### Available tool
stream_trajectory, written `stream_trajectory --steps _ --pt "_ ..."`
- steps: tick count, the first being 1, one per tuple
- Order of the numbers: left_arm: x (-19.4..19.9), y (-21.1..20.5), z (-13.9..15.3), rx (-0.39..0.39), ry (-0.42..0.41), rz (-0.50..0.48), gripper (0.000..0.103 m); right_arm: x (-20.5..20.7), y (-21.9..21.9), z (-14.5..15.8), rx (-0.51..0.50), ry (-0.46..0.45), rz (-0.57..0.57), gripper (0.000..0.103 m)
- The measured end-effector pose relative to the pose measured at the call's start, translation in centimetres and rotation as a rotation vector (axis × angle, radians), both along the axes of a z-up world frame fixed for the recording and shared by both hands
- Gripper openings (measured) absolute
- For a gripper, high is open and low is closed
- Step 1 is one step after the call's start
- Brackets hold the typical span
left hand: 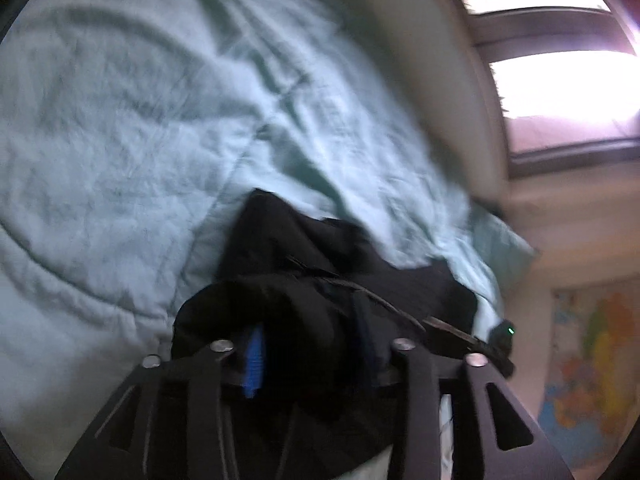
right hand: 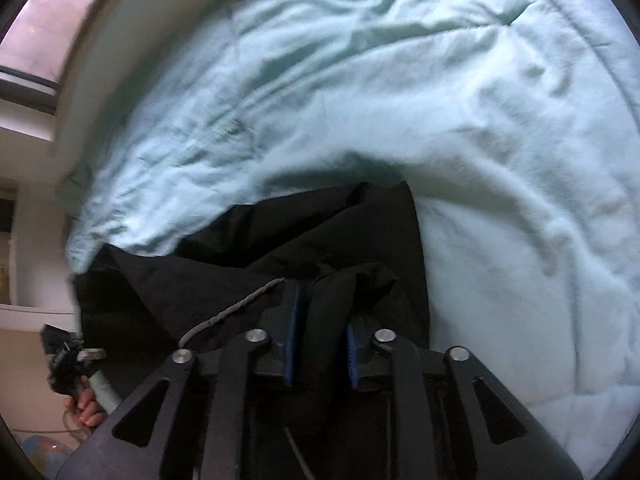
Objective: Fold large clothes
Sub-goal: 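Lift the hem and fold it toward the collar with both grippers, then lay the folded hem down and open both grippers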
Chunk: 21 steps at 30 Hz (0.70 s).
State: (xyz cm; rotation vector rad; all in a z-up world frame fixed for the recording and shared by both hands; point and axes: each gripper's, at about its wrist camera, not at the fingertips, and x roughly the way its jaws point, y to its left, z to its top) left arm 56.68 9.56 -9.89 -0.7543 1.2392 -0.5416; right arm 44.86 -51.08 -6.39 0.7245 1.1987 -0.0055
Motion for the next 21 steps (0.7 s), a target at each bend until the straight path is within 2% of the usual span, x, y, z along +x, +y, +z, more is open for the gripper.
stream_trajectory --steps 1,2,3,5,7,10,13,15,18,21 --pt "-0.7 0.7 1.4 0.012 -0.032 -0.005 0.060 -1.0 -0.6 1.4 0.007 -0.033 -0.016 0.053" --pt "-1.1 1.2 2.5 0.027 -0.057 -0.004 0.068 -2.0 -1.2 2.8 0.000 -0.063 -0.035 0.061" --pt "-1.7 1.9 3.8 0.040 -0.088 0.000 0.071 -2.6 -1.4 3.6 -0.005 -0.086 -0.045 0.070" --pt "-2.2 2.2 5.6 0.089 -0.150 0.001 0.079 -3.8 -1.6 5.6 -0.053 -0.144 -0.033 0.071" --pt "-1.5 1.2 5.9 0.164 -0.190 -0.025 0.079 -3.5 -0.8 5.9 -0.163 -0.132 0.014 0.071" --pt "0.6 -0.7 3.9 0.270 -0.172 -0.051 0.079 -1.8 0.4 4.7 -0.267 -0.120 0.073 0.071" --pt "2.7 -2.2 1.5 0.321 -0.158 -0.081 0.079 0.1 0.5 2.8 -0.318 -0.132 0.118 0.071" --pt "3.9 -3.0 0.4 0.338 -0.151 -0.104 0.079 1.6 0.6 1.5 -0.326 -0.128 0.156 0.071" --pt "5.4 -3.3 -1.3 0.323 -0.129 -0.123 0.079 3.8 0.6 -0.2 -0.345 -0.139 0.211 0.071" --pt "6.4 -3.0 -2.8 0.251 -0.082 -0.117 0.079 5.7 0.9 -1.6 -0.324 -0.146 0.268 0.071"
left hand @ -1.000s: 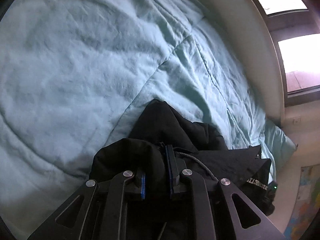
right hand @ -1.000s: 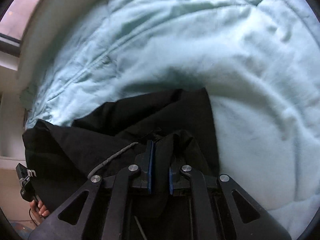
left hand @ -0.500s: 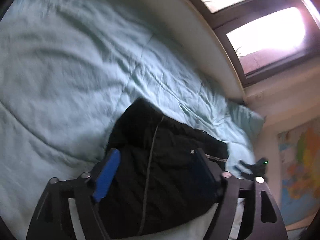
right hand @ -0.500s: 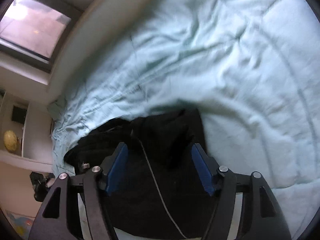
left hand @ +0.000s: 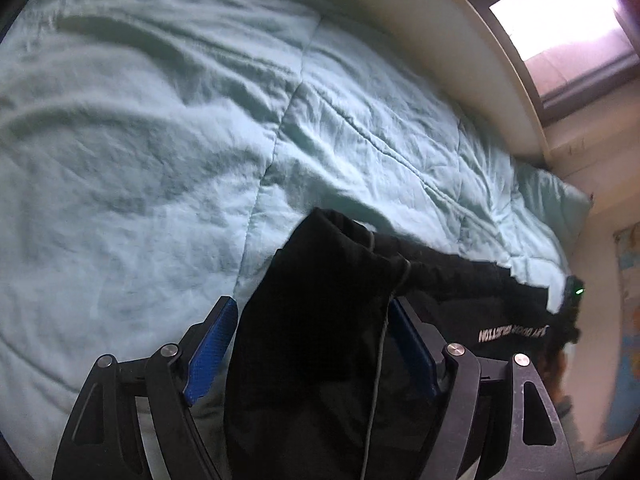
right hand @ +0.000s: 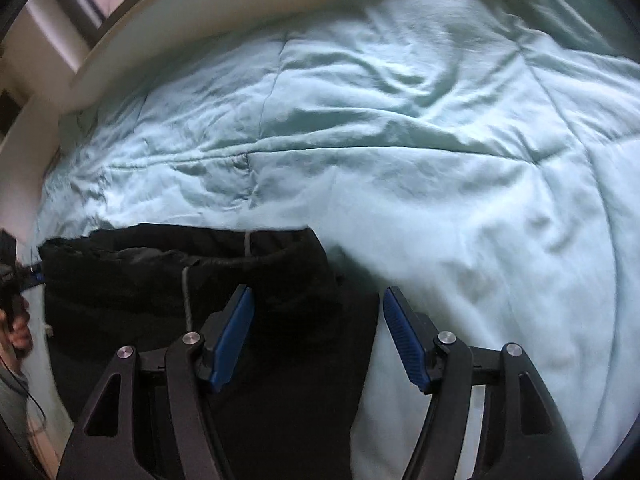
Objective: Fold large clothes
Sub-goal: 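Lay the folded hem down and open both grippers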
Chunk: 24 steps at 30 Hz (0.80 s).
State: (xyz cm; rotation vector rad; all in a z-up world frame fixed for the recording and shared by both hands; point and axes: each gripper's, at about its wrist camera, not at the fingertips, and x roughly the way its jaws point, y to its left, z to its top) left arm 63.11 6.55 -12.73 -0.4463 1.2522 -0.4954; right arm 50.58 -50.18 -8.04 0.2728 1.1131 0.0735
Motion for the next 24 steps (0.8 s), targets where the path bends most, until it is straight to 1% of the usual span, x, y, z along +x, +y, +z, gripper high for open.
stream_trajectory --steps 2,4,5,6,7,8,9,10,11,12,13,14,15,16,17,18,20,22,23,24 --pt "0.2 -0.2 -0.9 -0.060 0.024 0.001 0.079 0.9 0.7 -0.7 0.025 0.021 0.035 0.071" --pt "0.1 -0.4 -1.3 -0.079 0.026 0.007 0.078 1.3 1.5 -1.3 0.045 0.039 0.058 0.071" --pt "-0.1 -0.3 -1.2 -0.083 0.009 0.021 0.065 1.3 1.8 -1.4 0.040 0.039 0.059 0.068" --pt "-0.4 -0.2 -1.0 -0.083 -0.008 0.028 0.053 1.1 2.2 -1.2 0.012 0.026 0.062 0.049" --pt "-0.6 -0.1 -0.7 -0.081 -0.022 0.033 0.029 0.8 2.4 -0.9 -0.017 0.015 0.063 0.033" --pt "-1.1 0.1 -0.3 -0.075 -0.036 0.039 0.019 0.4 2.6 -0.5 -0.053 0.000 0.053 0.032" --pt "-1.5 0.1 0.2 -0.068 -0.058 0.042 0.015 -0.2 2.8 0.2 -0.092 -0.024 0.039 0.025" --pt "-2.0 0.1 1.1 -0.052 -0.089 0.044 0.014 -1.1 3.0 1.6 -0.151 -0.061 0.010 0.021" --pt "-2.8 0.1 2.7 -0.027 -0.139 0.044 0.013 -1.8 3.0 2.8 -0.189 -0.089 -0.011 0.021" --pt "-3.3 0.1 3.9 -0.022 -0.168 0.047 0.013 -2.4 2.9 4.2 -0.222 -0.117 -0.031 0.020" --pt "-3.6 0.1 5.3 -0.036 -0.197 0.050 0.013 -3.2 2.9 6.3 -0.248 -0.159 -0.047 0.019" --pt "-3.8 0.0 7.2 -0.047 -0.243 0.049 0.013 -3.4 2.9 7.4 -0.266 -0.177 -0.053 0.019" --pt "-3.6 -0.1 8.3 -0.033 -0.271 0.051 0.013 -3.4 3.1 8.6 -0.305 -0.198 -0.055 0.019" --pt "-3.3 -0.6 9.4 -0.013 -0.297 0.058 0.013 -2.9 3.4 9.3 -0.340 -0.211 -0.054 0.018" --pt "-2.8 -1.0 9.8 -0.002 -0.308 0.064 0.013 -1.9 3.4 9.5 -0.368 -0.203 -0.061 0.018" --pt "-1.9 -1.6 9.7 0.030 -0.311 0.075 0.013 -1.2 3.2 9.3 -0.371 -0.193 -0.072 0.018" --pt "-0.1 -2.5 7.6 0.084 -0.250 0.099 0.013 1.2 2.1 6.7 -0.339 -0.123 -0.108 0.018" --pt "1.4 -3.5 3.3 0.154 -0.145 0.104 0.013 3.1 1.5 3.0 -0.319 -0.029 -0.123 0.018" --pt "1.8 -3.7 1.6 0.174 -0.104 0.101 0.013 3.6 1.4 1.2 -0.314 0.014 -0.120 0.018" --pt "2.1 -3.8 -0.5 0.176 -0.059 0.101 0.014 4.3 1.4 -1.3 -0.317 0.066 -0.110 0.019"
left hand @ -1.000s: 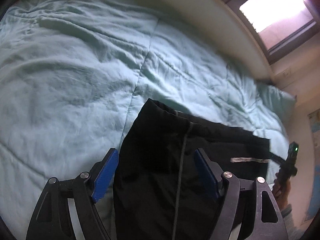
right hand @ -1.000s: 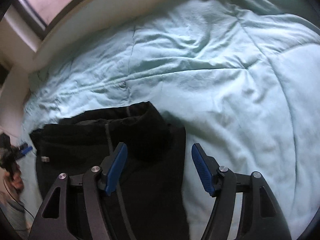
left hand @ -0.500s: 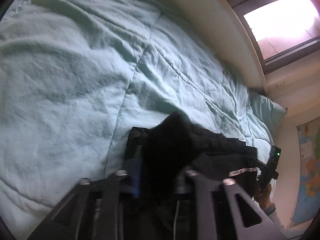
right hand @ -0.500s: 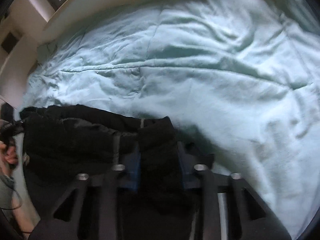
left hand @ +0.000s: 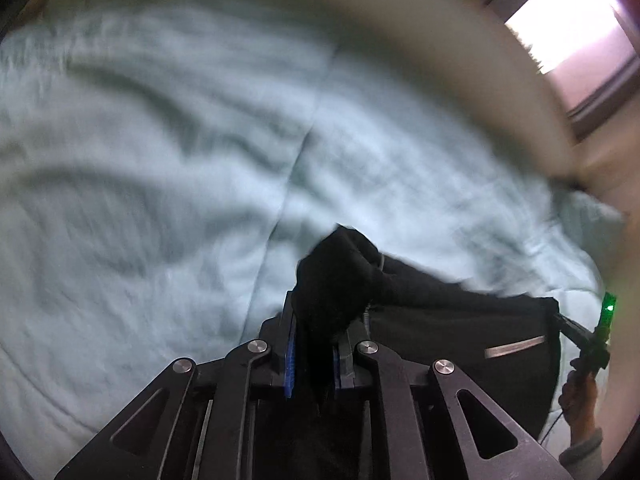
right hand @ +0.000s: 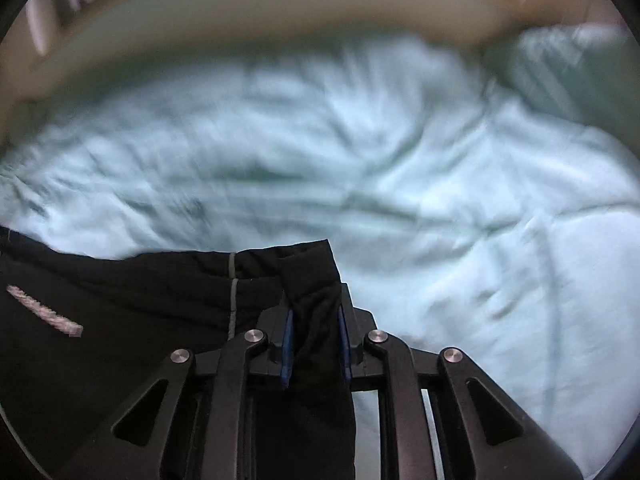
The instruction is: Fold large clothes
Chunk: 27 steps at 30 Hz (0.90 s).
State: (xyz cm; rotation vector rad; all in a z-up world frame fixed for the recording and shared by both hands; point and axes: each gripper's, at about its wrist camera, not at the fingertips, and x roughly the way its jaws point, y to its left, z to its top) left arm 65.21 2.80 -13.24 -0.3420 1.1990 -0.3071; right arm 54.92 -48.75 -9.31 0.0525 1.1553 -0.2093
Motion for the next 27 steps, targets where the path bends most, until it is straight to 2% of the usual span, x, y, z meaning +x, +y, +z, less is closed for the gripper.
stream_trajectory --steps 3,6,9,11,12,13,15,16,18,20,21,23,25,27 --pt "0.6 0.7 -3.5 -0.057 0.069 0.039 0.017 1.1 -0.1 -3.8 0.009 0.076 -0.021 0.021" --pt "1.1 0.7 -4.1 -0.077 0.102 0.031 0.022 1.6 -0.6 -3.8 0.035 0.085 -0.048 0.024" --pt "0.9 1.7 -2.5 -0.136 0.121 0.015 0.026 0.6 -1.6 -1.4 0.105 0.060 -0.068 0.029" --pt "0.7 3.4 -0.8 -0.210 0.117 0.033 0.035 -1.0 -2.6 1.2 0.172 0.006 -0.086 0.031" --pt "0.3 4.4 0.4 -0.235 0.100 0.044 0.037 -1.8 -2.8 2.3 0.189 -0.018 -0.091 0.037" --pt "-0.3 5.3 1.7 -0.226 0.075 0.058 0.040 -3.0 -3.0 3.9 0.198 -0.053 -0.095 0.052" --pt "-1.9 6.2 4.3 -0.186 0.012 0.067 0.042 -5.6 -2.3 7.0 0.196 -0.120 -0.080 0.066" --pt "-3.1 6.1 5.7 -0.170 -0.019 0.051 0.042 -7.2 -1.2 8.5 0.202 -0.153 -0.050 0.067" --pt "-5.6 5.4 7.8 -0.137 -0.057 0.014 0.043 -9.3 1.4 9.9 0.199 -0.162 -0.018 0.067" --pt "-9.0 3.2 9.3 -0.099 -0.089 -0.044 0.044 -11.2 5.1 9.6 0.240 -0.142 0.017 0.067" --pt "-10.4 2.0 9.7 -0.101 -0.100 -0.069 0.045 -11.9 7.1 8.9 0.266 -0.128 0.041 0.067" --pt "-13.7 -0.8 9.7 -0.121 -0.094 -0.132 0.046 -12.5 10.4 7.5 0.250 -0.094 0.076 0.067" --pt "-16.7 -4.9 8.5 -0.134 -0.066 -0.202 0.046 -12.7 13.9 5.4 0.222 -0.047 0.111 0.067" --pt "-18.6 -8.1 6.8 -0.082 -0.061 -0.247 0.046 -12.7 16.1 2.7 0.200 -0.011 0.115 0.066"
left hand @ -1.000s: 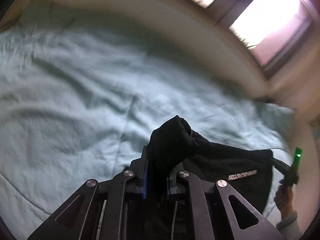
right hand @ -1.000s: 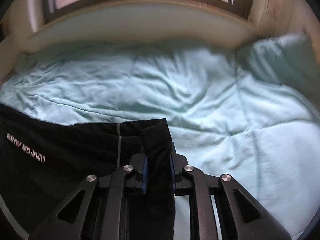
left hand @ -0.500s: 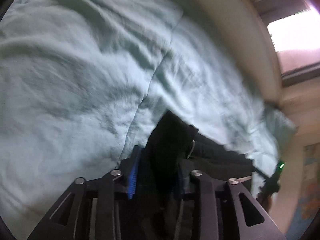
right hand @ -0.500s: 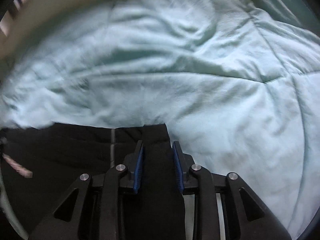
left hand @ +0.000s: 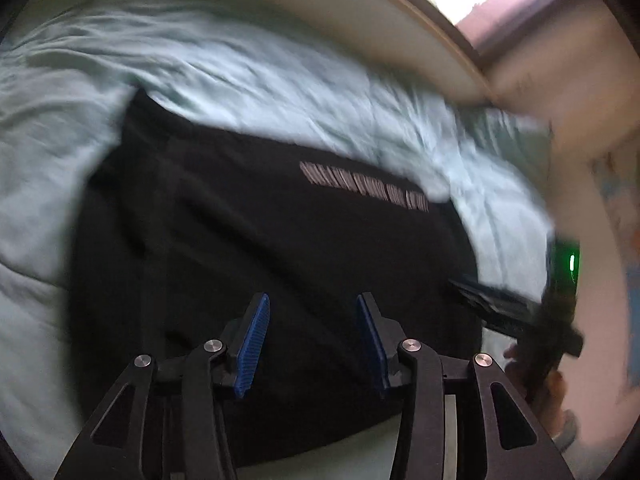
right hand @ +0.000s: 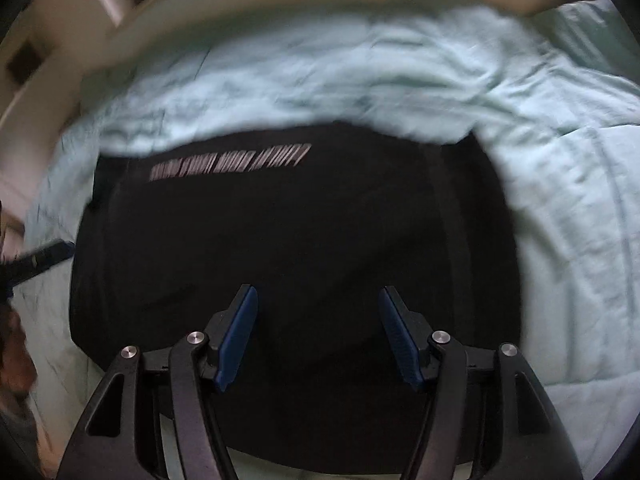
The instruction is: Fold large clothes
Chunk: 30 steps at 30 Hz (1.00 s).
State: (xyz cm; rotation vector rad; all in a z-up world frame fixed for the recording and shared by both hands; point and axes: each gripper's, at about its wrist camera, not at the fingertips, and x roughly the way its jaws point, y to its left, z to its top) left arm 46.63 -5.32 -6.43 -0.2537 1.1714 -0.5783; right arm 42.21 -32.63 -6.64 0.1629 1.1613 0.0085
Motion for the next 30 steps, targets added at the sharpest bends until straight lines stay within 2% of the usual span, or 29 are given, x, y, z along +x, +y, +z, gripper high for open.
stream_trajectory --steps 2,3,5,8,10,12,15,17,19,22,25,27,30 --pt "-0.3 -2.4 -3.2 0.121 0.029 0.005 0.046 0.6 0.8 -2.3 -0.039 0.037 0.006 0.068" --pt "0.1 -2.8 -5.0 0.149 0.053 0.021 0.046 0.9 0.7 -3.3 -0.032 0.053 0.002 0.069" --pt "1.3 -2.2 -6.8 0.116 0.105 0.064 0.045 1.1 0.3 -4.7 -0.003 0.072 -0.009 0.069" --pt "2.2 -1.7 -5.7 0.089 0.119 0.058 0.043 1.4 0.7 -3.8 -0.026 0.093 0.022 0.068" --pt "2.2 -1.7 -3.5 0.066 0.090 0.028 0.043 1.8 0.4 -2.1 0.009 0.077 0.035 0.062" --pt "2.6 -2.2 -0.9 0.028 0.029 0.012 0.043 2.6 0.3 1.1 0.059 -0.013 0.049 0.062" --pt "4.6 -3.5 0.9 0.038 -0.018 0.031 0.044 5.4 0.8 2.7 -0.001 -0.064 0.035 0.062" --pt "6.3 -4.7 -0.2 0.059 0.007 0.041 0.044 7.8 1.1 1.7 -0.041 -0.051 0.015 0.062" --pt "8.2 -5.7 -3.3 0.139 0.104 0.062 0.044 10.1 1.1 -1.3 -0.021 0.045 -0.013 0.062" --pt "9.5 -5.5 -5.9 0.152 0.181 0.094 0.044 11.3 1.1 -3.6 -0.029 0.087 -0.013 0.062" --pt "9.1 -5.4 -5.8 0.169 0.168 0.081 0.044 11.3 0.9 -3.8 -0.039 0.077 -0.010 0.062" --pt "8.9 -5.1 -5.0 0.152 0.139 0.063 0.044 10.8 0.1 -3.1 -0.006 0.055 -0.010 0.062" --pt "7.3 -4.5 -2.6 0.126 0.092 0.040 0.044 7.9 -0.5 -0.3 0.025 0.000 0.001 0.061"
